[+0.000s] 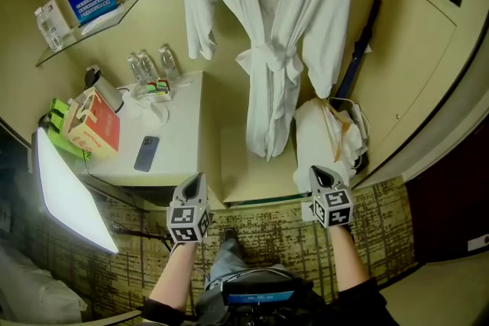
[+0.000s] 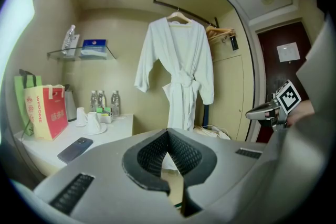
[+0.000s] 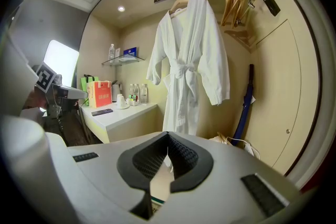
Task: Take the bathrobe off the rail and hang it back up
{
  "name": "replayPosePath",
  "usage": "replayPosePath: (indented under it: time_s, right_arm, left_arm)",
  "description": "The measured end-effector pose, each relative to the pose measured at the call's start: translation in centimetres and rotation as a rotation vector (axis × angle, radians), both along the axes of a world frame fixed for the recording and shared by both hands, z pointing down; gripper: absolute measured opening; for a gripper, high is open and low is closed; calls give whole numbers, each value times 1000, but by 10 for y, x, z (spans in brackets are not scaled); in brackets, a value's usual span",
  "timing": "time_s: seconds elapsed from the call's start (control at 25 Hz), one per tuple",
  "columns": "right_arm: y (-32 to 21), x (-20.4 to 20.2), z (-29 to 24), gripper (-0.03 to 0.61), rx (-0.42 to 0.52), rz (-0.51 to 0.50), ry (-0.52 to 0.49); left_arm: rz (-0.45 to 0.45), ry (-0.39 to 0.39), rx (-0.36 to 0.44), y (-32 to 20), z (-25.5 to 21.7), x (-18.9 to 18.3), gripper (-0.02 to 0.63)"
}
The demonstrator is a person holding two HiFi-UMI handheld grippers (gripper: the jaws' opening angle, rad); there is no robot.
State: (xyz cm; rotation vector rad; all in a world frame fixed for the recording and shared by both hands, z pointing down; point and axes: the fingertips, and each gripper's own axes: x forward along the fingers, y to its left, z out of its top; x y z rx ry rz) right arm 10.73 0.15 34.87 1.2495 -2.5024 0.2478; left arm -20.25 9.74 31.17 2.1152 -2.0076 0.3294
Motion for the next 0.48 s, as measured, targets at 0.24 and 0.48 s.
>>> replayPosePath:
  time_s: [0.24, 0.48]
  right_arm:
    - [-12, -11, 1, 23, -7, 8, 4]
    - [-37, -27, -18, 23, 49, 45, 17]
  left_arm:
    - [27, -6, 3, -21, -3, -2, 0]
    - [83, -14, -7, -60, -12, -6, 0]
